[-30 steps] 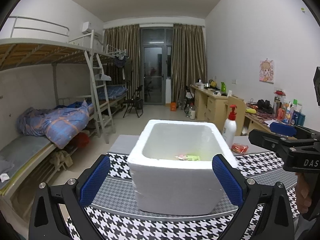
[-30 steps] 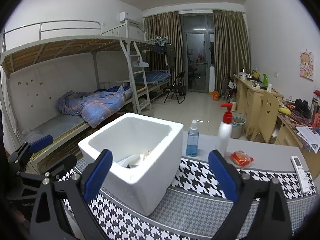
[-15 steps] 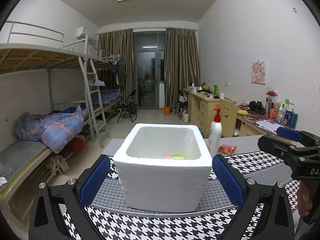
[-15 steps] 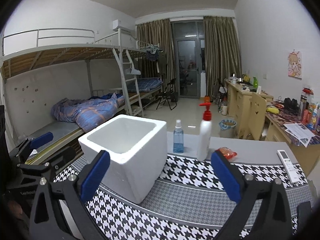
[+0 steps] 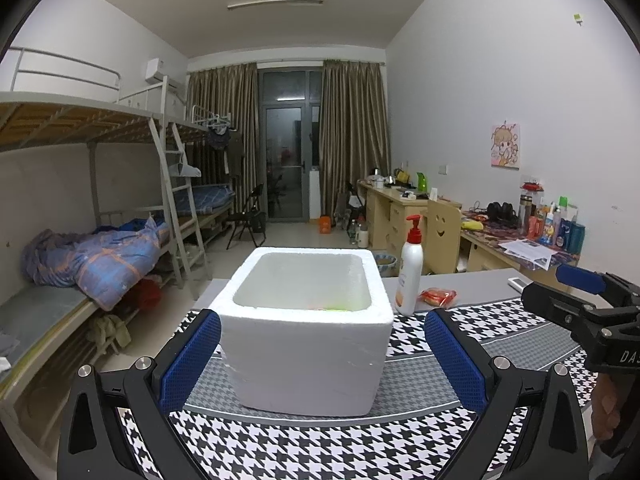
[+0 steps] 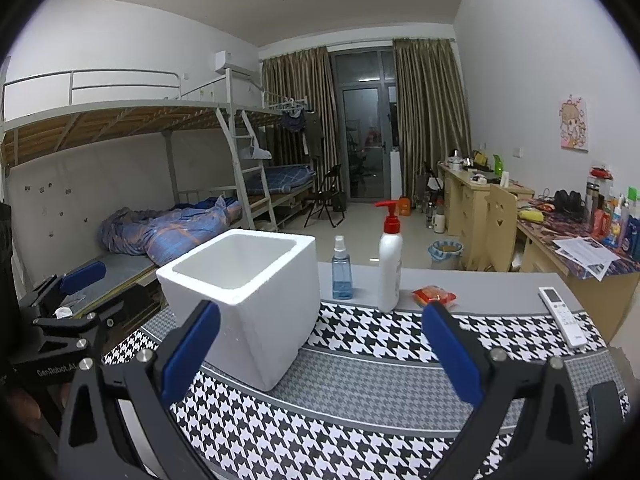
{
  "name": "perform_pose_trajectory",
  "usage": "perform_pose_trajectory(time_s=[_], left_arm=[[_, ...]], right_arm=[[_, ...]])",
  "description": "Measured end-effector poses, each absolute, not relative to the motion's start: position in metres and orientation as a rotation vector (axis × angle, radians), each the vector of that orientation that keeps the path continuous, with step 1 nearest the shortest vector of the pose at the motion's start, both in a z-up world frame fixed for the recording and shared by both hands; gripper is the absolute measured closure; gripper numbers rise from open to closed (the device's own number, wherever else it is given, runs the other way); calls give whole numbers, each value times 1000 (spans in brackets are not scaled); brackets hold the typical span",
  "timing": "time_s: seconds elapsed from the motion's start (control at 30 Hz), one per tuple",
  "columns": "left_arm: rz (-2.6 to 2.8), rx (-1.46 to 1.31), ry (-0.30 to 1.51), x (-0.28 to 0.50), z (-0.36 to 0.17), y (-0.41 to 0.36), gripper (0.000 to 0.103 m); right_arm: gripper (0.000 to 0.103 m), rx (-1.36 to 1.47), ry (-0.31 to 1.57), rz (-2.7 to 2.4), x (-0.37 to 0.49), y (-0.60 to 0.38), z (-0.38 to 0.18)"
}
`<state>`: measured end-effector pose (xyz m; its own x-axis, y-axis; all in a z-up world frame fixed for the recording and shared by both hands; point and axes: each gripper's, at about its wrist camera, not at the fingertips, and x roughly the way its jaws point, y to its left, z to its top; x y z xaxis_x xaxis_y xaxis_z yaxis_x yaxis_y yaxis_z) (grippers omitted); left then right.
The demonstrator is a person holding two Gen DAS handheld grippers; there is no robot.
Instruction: Organize soft objects
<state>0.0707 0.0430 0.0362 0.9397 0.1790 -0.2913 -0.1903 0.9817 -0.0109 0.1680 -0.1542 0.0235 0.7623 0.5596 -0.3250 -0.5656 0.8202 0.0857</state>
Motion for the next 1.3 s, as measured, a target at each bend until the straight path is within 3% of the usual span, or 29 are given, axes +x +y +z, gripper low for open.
perform_pose_trajectory(time_s=[1.3], left_arm=[[141, -53, 237, 46, 18, 12, 1]], right_arm=[[1, 31, 302, 506, 130, -192, -12]])
